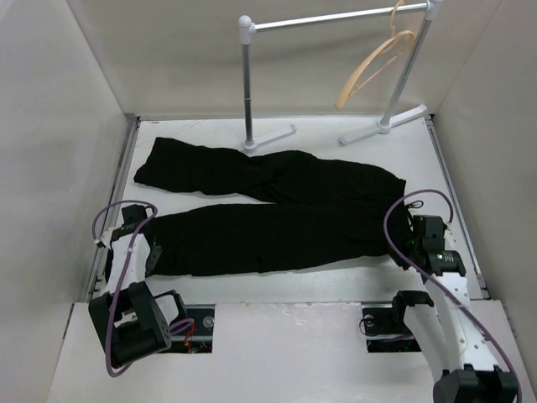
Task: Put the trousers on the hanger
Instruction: Flatten out the trousers at the center of the board.
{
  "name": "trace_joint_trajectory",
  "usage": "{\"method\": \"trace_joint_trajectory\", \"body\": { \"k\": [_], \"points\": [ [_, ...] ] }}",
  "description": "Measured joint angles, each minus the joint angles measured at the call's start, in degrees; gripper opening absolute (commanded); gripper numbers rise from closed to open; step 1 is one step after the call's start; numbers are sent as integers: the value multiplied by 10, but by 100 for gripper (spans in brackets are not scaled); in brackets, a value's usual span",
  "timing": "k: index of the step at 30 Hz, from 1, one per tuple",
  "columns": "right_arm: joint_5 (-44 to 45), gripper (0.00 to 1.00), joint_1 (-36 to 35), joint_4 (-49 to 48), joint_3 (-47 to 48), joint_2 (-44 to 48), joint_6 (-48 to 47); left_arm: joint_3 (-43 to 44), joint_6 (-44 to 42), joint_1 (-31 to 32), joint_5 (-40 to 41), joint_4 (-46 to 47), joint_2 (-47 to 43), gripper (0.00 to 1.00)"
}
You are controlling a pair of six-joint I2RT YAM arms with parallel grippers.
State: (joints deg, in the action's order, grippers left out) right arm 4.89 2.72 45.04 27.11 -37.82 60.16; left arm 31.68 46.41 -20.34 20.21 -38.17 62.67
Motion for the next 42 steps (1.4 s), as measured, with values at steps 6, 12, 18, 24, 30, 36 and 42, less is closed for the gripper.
{"method": "trace_joint_trajectory", "body": {
  "k": [6,12,18,24,30,36,42],
  "points": [
    [20,85,-7,54,37,14,-9,71,5,9,14,-52,-23,56],
    [55,56,-48,44,118,-23,-56,212,7,73,7,11,42,54],
    [45,18,-108,-24,132,-74,-105,339,6,109,-63,127,290,53],
    [18,35,-186,-65,132,-112,-120,414,6,94,-105,166,451,46],
    [11,60,-225,-102,117,-122,-118,442,8,81,-115,188,487,20],
    [8,66,-207,-147,70,-177,-116,478,11,80,-138,211,498,2],
    [4,65,-152,-170,65,-261,-93,504,12,91,-134,223,424,2]
  ]
}}
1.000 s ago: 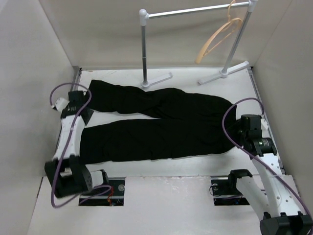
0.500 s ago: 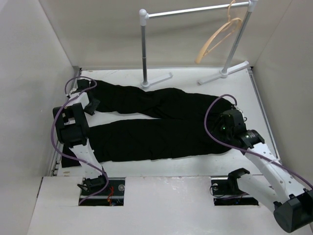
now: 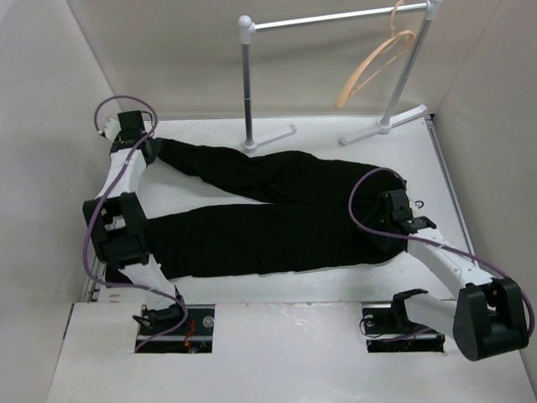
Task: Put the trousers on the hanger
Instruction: Flatten out the trousers at the center of the board.
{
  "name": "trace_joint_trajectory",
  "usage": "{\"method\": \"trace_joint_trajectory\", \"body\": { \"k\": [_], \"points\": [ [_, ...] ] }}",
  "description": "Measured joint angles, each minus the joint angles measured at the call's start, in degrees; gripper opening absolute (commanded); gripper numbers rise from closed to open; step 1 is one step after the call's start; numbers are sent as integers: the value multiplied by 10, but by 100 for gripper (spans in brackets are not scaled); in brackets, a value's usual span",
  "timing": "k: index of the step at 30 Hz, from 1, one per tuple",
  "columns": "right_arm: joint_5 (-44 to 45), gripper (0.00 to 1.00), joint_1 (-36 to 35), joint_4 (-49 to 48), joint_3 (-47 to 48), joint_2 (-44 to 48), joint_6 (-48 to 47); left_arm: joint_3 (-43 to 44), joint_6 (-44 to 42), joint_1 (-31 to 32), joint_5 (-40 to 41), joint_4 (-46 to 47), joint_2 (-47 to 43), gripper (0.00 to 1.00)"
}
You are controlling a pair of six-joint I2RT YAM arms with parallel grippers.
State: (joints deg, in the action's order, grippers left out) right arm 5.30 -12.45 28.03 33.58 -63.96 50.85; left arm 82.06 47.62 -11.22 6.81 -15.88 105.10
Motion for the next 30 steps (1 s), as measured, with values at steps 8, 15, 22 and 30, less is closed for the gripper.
{"method": "trace_joint_trajectory", "body": {
  "k": [8,15,22,30],
  "points": [
    [0,66,35,4,-33,45,21,-51,1,-45,5,23,-158,2],
    [0,68,85,20,-54,89,19,-54,-1,-57,10,-29,-158,5],
    [2,69,110,28,-55,108,16,-150,-13,-50,53,-27,-211,7],
    [3,74,131,40,-54,125,12,-304,-8,-117,99,-96,-243,53]
  ]
}}
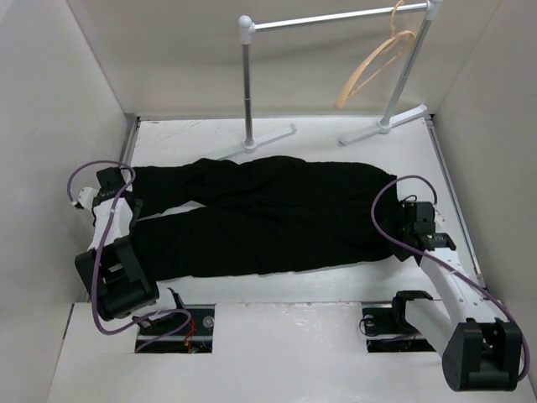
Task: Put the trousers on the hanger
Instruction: Flatten out the trousers at the center of the board.
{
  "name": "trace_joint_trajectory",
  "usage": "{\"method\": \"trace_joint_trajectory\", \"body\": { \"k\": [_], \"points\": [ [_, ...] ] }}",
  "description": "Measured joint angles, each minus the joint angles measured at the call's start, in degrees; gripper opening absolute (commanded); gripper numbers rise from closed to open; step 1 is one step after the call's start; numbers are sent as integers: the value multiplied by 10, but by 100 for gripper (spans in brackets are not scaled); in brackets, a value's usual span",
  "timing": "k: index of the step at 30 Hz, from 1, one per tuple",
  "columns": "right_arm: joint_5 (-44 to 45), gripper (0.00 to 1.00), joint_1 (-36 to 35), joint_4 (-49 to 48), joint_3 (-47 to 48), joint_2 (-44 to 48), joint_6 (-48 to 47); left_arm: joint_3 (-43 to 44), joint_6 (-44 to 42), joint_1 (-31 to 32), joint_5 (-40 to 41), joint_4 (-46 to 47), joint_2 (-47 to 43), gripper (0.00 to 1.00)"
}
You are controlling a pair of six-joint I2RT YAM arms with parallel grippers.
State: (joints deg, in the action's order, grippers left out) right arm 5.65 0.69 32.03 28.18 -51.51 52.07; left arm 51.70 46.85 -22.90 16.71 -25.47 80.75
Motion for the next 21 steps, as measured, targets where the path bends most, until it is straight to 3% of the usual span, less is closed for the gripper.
{"method": "trace_joint_trajectory", "body": {
  "k": [3,5,8,10,11,14,16,21],
  "points": [
    [0,74,0,6,8,-4,-2,7,0,-11,5,-1,-25,55],
    [0,66,-2,7,15,-6,-5,33,-3,-3,8,-3,-35,58],
    [0,28,-10,7,26,-6,-16,125,-21,21,8,1,0,58],
    [-2,13,-19,6,32,-6,-22,207,-40,38,-2,10,66,57],
    [-3,11,-24,6,34,-6,-23,248,-48,47,-7,18,107,57],
    [-11,12,-42,5,39,-6,-31,333,-65,66,-26,30,231,57],
    [-19,18,-54,5,44,-5,-38,358,-71,74,-34,25,296,56],
    [-35,47,-68,3,58,5,-56,410,-78,76,-46,-11,414,53]
  ]
}}
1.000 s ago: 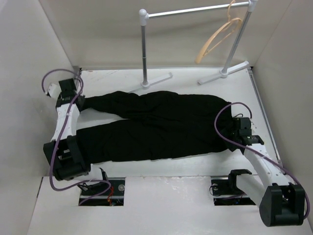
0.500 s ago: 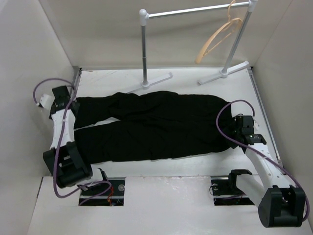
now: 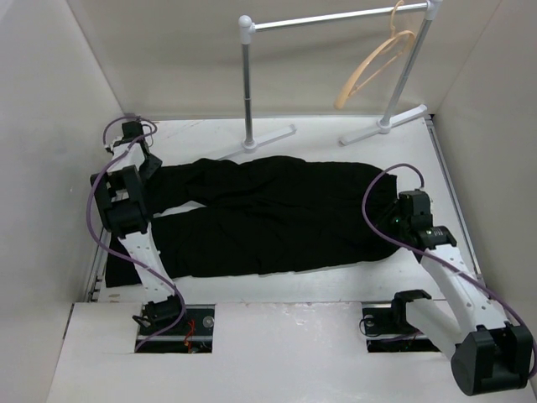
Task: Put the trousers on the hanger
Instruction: Flatten out the trousers at the center of the board.
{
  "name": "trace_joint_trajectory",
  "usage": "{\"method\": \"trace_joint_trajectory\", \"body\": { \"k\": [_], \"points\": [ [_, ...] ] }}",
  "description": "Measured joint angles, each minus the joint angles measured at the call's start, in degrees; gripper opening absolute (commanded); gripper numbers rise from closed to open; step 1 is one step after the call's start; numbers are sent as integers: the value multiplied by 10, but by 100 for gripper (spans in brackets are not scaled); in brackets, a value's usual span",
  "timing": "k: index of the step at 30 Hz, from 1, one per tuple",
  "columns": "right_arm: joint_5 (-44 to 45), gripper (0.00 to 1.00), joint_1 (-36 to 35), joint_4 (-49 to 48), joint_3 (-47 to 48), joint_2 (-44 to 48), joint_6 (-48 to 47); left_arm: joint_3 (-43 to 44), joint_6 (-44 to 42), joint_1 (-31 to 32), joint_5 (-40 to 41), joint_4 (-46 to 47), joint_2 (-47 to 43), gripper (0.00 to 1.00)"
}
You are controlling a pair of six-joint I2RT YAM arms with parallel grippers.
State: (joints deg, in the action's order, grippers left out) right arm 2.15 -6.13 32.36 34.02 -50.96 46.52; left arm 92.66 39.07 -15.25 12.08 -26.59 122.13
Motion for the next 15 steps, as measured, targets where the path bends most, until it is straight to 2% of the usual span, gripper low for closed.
{"method": "trace_joint_trajectory", "body": {
  "k": [2,3,6,7,12,14,15],
  "points": [
    [-6,54,0,-2,5,0,-5,28,-3,0,1,-9,13,50],
    [-8,58,0,-3,7,-1,-7,39,-3,0,0,-10,16,43],
    [-14,66,0,-3,12,-3,-11,67,-2,-2,0,-8,29,13],
    [-14,68,0,-4,13,-5,-13,72,-1,-2,0,-7,33,8],
    [-17,71,15,-13,27,-37,-16,73,9,-2,7,3,36,1],
    [-18,64,36,-22,42,-66,-18,78,13,-2,16,9,36,0],
    [-18,55,48,-28,54,-86,-20,83,14,-2,20,10,36,0]
  ]
}}
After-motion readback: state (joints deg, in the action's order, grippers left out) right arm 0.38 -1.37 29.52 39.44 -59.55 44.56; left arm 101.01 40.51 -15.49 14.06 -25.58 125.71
